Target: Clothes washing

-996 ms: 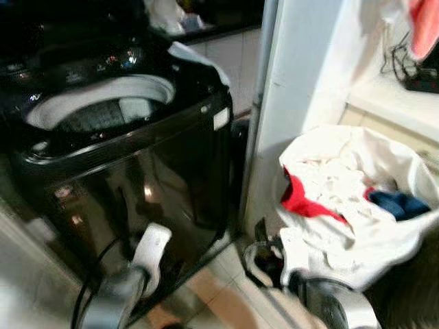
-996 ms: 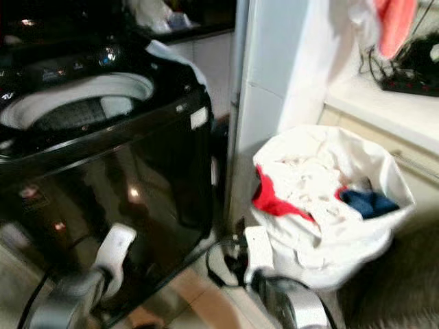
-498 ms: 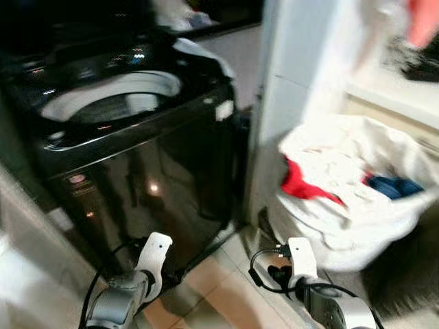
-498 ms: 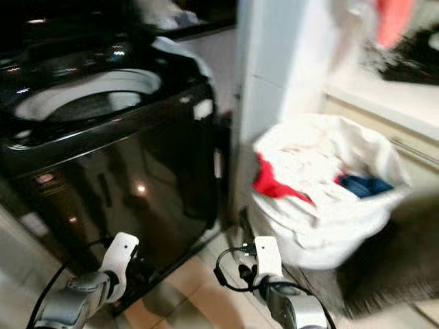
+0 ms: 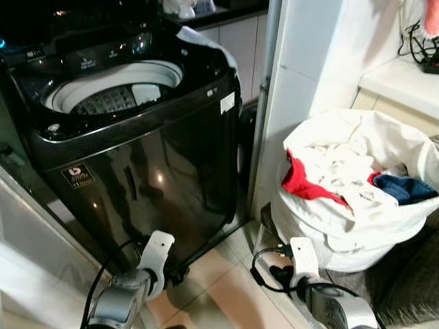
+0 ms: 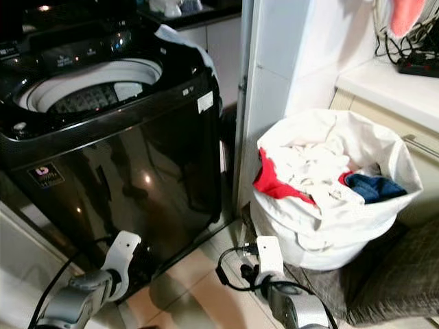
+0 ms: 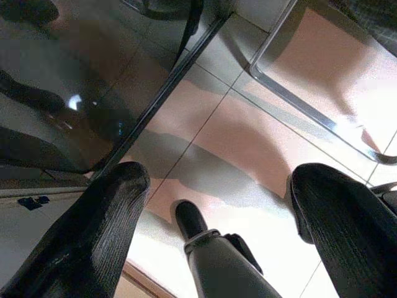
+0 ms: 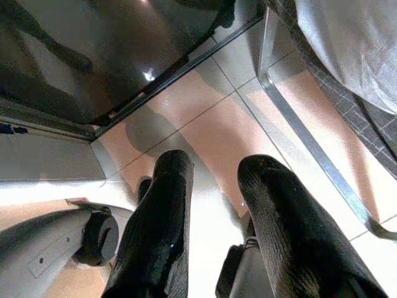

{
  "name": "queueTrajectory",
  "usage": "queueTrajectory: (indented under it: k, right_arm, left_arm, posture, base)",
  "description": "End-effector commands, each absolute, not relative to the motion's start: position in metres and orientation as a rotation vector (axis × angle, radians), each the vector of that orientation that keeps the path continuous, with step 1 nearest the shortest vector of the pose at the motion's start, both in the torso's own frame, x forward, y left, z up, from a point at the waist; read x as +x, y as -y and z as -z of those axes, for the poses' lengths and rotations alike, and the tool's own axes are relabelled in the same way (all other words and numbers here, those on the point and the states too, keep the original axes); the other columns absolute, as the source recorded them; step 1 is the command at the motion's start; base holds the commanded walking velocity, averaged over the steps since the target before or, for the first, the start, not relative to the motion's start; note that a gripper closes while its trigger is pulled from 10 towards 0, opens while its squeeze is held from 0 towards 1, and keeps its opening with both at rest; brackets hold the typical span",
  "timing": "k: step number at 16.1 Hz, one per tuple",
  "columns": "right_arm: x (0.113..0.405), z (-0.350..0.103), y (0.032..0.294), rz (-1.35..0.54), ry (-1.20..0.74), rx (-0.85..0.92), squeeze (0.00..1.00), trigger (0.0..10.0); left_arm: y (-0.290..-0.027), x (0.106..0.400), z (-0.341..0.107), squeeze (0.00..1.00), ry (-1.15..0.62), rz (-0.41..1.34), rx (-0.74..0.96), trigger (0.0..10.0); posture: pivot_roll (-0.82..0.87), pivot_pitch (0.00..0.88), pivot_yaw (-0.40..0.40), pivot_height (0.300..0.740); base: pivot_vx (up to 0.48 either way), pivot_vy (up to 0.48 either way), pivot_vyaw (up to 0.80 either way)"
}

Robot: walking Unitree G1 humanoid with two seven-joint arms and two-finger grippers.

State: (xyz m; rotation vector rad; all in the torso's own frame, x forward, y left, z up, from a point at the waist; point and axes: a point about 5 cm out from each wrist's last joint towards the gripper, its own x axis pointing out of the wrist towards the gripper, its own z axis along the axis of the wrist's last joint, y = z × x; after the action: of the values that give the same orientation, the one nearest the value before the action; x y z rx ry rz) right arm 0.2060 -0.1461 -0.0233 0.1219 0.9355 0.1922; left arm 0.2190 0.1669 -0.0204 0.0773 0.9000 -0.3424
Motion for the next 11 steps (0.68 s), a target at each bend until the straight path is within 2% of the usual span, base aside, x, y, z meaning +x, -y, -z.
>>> queueTrajectory:
  k: [1,11]
  right_arm:
    - [0.209,0.020,0.146,-0.191,-0.921,0.122,0.00,10.0]
    - [0.222,0.013,0.151,-0.202,-0.884,0.154,0.00,10.0]
  left_arm:
    - [-0.169,0.221,0.019,0.00,-0.898,0.335,0.076,10.0]
    - [-0.163,0.235,0.014,0.00,-0.846,0.303,0.049,10.0]
  posture:
    - [0.02,0.000,0.059,0.740]
    - [0.01,0.000,0.040,0.740]
  base:
    - [0.000,0.000,0.00]
    - [0.000,0.000,0.00]
